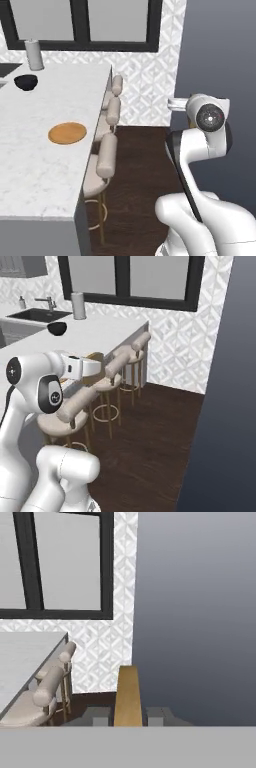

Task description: Start the toaster. Once the lever pops up, take the bread to the plate on the dining counter.

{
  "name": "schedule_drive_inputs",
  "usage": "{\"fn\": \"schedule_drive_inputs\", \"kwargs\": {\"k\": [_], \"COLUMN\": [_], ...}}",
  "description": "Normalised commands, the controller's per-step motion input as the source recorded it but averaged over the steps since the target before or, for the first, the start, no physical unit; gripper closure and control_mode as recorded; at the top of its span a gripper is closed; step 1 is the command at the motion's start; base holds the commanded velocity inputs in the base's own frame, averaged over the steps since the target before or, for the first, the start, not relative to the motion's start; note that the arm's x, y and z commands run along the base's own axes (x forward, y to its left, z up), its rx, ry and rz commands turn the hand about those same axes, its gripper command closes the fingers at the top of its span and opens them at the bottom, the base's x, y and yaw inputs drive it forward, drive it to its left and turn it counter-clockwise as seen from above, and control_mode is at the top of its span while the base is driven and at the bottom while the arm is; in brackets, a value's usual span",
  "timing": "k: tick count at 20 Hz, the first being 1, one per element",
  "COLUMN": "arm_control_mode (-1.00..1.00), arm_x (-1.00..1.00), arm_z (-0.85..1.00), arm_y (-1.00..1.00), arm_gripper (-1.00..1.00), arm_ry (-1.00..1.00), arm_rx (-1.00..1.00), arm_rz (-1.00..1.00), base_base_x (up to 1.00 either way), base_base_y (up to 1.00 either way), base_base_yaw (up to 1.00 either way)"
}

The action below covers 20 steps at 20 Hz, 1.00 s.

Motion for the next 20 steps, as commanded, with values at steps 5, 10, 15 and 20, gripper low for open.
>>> {"fn": "schedule_drive_inputs", "kwargs": {"k": [5,10,15,20], "arm_control_mode": [1.0,1.0,1.0,1.0], "arm_x": [0.0,0.0,0.0,0.0], "arm_z": [0.0,0.0,0.0,0.0], "arm_y": [0.0,0.0,0.0,0.0], "arm_gripper": [1.0,1.0,1.0,1.0], "arm_ry": [0.0,0.0,0.0,0.0], "arm_rx": [0.0,0.0,0.0,0.0], "arm_rz": [0.0,0.0,0.0,0.0], "base_base_x": [0.96,0.51,0.02,0.0], "base_base_y": [-0.73,-0.79,-0.57,-0.51], "base_base_yaw": [0.48,0.5,0.68,0.73]}}
